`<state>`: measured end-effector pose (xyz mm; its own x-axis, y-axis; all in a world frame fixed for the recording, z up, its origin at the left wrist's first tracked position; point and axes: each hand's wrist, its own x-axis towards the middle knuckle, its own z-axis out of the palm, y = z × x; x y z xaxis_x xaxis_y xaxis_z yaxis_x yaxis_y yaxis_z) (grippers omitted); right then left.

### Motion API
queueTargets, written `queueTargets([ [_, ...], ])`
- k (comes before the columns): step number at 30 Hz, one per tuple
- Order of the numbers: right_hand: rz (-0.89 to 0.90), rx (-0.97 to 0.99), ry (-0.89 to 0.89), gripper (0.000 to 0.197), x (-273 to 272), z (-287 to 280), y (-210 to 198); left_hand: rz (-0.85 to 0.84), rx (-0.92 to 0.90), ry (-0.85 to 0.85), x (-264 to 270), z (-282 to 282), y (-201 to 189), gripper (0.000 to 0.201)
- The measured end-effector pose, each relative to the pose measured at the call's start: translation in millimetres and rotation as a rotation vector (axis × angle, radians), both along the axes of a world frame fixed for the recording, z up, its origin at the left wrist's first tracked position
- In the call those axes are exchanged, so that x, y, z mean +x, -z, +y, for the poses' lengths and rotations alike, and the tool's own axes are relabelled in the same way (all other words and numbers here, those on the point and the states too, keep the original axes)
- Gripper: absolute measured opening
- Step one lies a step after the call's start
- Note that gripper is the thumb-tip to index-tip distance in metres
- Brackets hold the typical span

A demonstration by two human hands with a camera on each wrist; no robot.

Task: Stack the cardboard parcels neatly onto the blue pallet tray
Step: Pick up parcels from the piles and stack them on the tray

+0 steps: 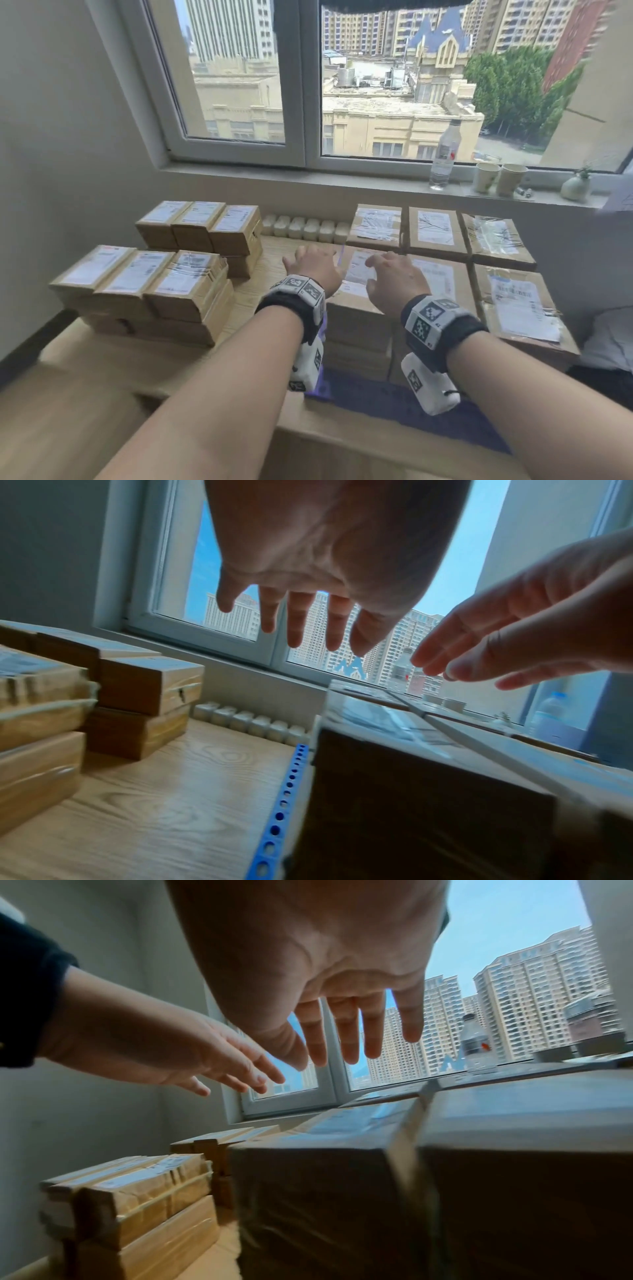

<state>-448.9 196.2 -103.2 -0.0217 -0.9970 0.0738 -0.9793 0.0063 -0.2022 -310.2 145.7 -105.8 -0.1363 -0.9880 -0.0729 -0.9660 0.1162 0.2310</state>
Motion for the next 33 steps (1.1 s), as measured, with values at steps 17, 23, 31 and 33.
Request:
queueTargets([
  [17,-0.120,0.118,-0.165,0.043,270,-31,51,0.187,-0.087,-0.222,262,4,47,0.043],
  [23,-0.194,0.101,-0.199,0.038,353,-32,58,0.200,-0.115,-0.284,352,10,58,0.043],
  [31,-0.321,0.112,-0.231,0.038,420,-50,50,0.275,-0.106,-0.441,435,8,63,0.042],
  [33,-0.344,0.119,-0.245,0.038,435,-58,53,0.288,-0.105,-0.461,450,5,63,0.040],
])
